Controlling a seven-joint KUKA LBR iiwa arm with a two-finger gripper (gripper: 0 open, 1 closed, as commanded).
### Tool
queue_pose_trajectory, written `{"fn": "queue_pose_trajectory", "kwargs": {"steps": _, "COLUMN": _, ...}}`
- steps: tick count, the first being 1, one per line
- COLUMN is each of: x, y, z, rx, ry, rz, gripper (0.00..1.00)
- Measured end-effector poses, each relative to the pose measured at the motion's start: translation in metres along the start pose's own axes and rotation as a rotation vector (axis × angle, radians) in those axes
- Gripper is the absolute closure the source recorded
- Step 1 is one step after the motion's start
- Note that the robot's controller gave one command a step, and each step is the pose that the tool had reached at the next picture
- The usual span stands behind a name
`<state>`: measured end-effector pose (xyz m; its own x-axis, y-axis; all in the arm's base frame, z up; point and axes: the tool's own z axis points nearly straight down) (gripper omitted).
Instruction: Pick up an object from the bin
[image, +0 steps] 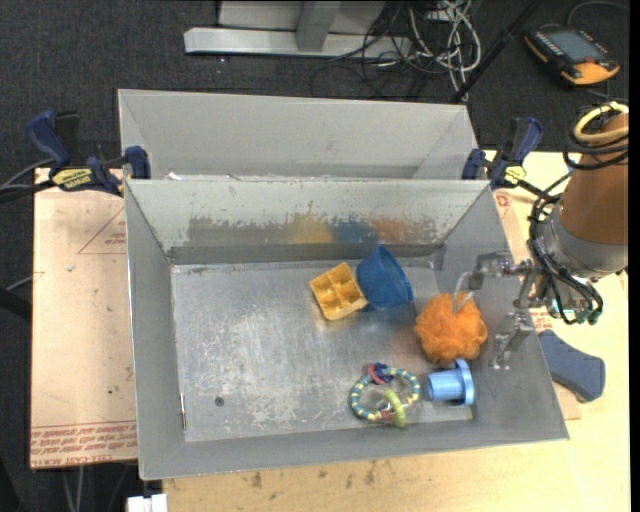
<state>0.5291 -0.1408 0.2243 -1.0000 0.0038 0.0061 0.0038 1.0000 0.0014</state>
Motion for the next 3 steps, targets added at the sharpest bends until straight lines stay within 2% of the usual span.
{"fn": "queue_pose_trajectory", "kwargs": {"steps": 1, "x": -0.002, "y": 0.001, "z": -0.004, "rx": 0.001, "ry": -0.008, "rz": -0.004, "gripper": 0.00}}
{"fn": "queue_pose_trajectory", "kwargs": {"steps": 2, "x": 0.011, "y": -0.003, "z": 0.046, "rx": 0.001, "ry": -0.015, "rz": 0.265, "gripper": 0.00}}
{"fn": "queue_pose_trajectory", "kwargs": {"steps": 3, "x": 0.022, "y": -0.007, "z": 0.093, "rx": 0.000, "ry": -0.005, "rz": 0.392, "gripper": 0.00}}
